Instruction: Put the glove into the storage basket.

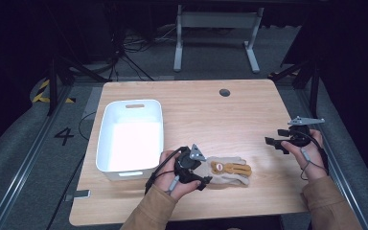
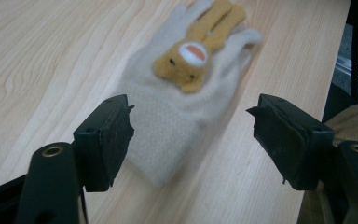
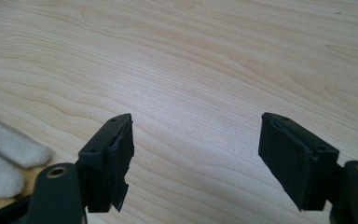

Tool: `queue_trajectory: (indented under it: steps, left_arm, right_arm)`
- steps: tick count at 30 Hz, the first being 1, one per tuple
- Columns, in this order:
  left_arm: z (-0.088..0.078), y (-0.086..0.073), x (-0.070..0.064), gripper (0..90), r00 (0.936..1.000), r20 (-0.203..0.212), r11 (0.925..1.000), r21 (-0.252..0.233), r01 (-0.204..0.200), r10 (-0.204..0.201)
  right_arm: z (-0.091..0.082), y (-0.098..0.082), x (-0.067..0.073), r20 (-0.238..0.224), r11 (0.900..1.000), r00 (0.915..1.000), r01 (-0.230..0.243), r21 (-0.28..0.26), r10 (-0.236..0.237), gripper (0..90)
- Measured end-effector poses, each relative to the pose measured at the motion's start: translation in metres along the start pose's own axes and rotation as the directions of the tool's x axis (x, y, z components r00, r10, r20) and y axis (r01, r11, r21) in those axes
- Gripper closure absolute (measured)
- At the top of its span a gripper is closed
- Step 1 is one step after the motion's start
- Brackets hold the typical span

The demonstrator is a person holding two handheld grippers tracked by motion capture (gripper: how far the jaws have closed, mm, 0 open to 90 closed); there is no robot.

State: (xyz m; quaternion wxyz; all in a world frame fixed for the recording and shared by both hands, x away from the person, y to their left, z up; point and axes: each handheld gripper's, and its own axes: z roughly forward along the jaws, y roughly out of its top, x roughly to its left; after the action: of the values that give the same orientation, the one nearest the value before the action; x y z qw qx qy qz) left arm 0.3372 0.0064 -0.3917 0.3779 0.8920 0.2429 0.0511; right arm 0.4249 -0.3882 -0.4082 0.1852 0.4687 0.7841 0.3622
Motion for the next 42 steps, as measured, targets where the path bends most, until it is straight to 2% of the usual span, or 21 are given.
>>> queue_trajectory:
  steps: [3,6,9,11,13,16,17,23,27,32,38,42]
  left_arm:
    - [0.007,-0.001,0.001,29.5,0.9990,0.026,0.9977,-0.058,-0.034,0.036]
    - [0.012,-0.002,0.002,28.5,0.9981,0.033,0.9963,-0.072,-0.048,0.051]
    - [0.020,-0.002,0.004,27.4,0.9955,0.035,0.9905,-0.109,-0.084,0.088]
    - [0.022,-0.002,0.005,26.3,0.9952,0.035,0.9898,-0.113,-0.087,0.091]
    - [0.028,-0.003,0.007,25.4,0.9947,0.000,0.9892,-0.105,-0.102,0.102]
    - [0.033,-0.005,0.010,25.0,0.9952,0.015,0.9876,-0.126,-0.094,0.096]
    - [0.037,-0.005,0.011,25.0,0.9956,0.012,0.9905,-0.103,-0.092,0.093]
    - [0.045,-0.004,0.017,23.7,0.9971,0.014,0.9934,-0.089,-0.073,0.074]
    - [0.049,-0.004,0.020,23.3,0.9975,0.029,0.9937,-0.095,-0.061,0.064]
    - [0.057,-0.005,0.022,22.1,0.9958,0.036,0.9936,-0.078,-0.081,0.084]
    - [0.063,-0.005,0.026,23.4,0.9956,0.054,0.9960,-0.050,-0.074,0.076]
    - [0.067,-0.008,0.025,20.9,0.9913,0.082,0.9947,-0.011,-0.103,0.103]
  right_arm:
    - [-0.001,0.001,0.001,-0.012,1.000,0.9999,0.000,-0.002,0.000,27.5]
    - [-0.001,0.001,0.001,-0.020,1.000,0.9998,0.002,-0.004,-0.002,27.6]
    - [0.000,0.001,0.002,-0.031,1.000,0.9995,0.004,-0.009,-0.004,27.6]
    - [0.000,0.001,0.002,-0.033,1.000,0.9994,0.004,-0.008,-0.004,27.5]
    - [0.000,0.001,0.002,-0.048,1.000,0.9988,0.008,-0.004,-0.008,27.9]
    - [0.001,0.001,0.002,-0.052,1.000,0.9985,0.015,-0.003,-0.015,28.0]
    - [0.002,0.001,0.003,-0.054,1.000,0.9984,0.016,-0.001,-0.016,27.9]
    - [0.003,0.000,0.004,-0.061,1.000,0.9980,0.013,0.008,-0.012,27.7]
    - [0.003,0.000,0.003,-0.063,1.000,0.9979,0.016,0.012,-0.015,27.8]
    - [0.004,0.000,0.003,-0.066,1.000,0.9977,0.020,0.014,-0.019,27.6]
    - [0.005,-0.001,0.004,-0.073,0.999,0.9970,0.026,0.018,-0.025,27.1]
    - [0.006,-0.001,0.004,-0.072,0.999,0.9973,0.018,0.029,-0.016,27.6]
